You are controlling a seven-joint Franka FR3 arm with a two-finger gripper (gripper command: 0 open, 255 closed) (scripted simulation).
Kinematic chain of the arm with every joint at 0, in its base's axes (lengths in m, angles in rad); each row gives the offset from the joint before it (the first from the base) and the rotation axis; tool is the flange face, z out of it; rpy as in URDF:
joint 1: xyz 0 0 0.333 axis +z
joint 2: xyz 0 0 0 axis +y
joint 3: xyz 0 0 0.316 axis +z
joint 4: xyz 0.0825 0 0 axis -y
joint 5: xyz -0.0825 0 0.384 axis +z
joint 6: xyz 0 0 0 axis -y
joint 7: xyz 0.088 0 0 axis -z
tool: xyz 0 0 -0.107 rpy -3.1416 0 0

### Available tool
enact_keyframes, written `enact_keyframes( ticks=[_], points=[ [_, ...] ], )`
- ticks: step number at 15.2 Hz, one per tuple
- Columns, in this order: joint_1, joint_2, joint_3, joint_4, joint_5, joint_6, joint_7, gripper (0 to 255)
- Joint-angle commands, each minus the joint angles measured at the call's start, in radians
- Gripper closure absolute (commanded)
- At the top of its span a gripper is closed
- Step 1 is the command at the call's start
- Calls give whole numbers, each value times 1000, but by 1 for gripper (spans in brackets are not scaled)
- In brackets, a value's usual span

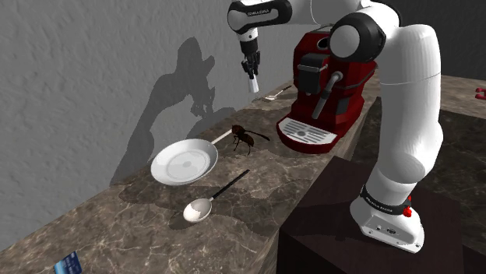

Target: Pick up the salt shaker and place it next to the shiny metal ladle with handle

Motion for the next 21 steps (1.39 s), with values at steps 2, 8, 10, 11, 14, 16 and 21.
enact_keyframes(
  ticks=[2,8,10,11,14,16,21],
  points=[
    [27,-75,9,-101,-9,21,37,255],
    [95,-260,48,-349,-28,71,149,255],
    [115,-313,65,-415,-30,79,188,255],
    [125,-338,74,-445,-31,82,208,255],
    [155,-407,103,-528,-29,87,267,255],
    [175,-449,124,-575,-25,88,307,255],
    [223,-540,182,-673,-7,82,409,255]
  ],
)
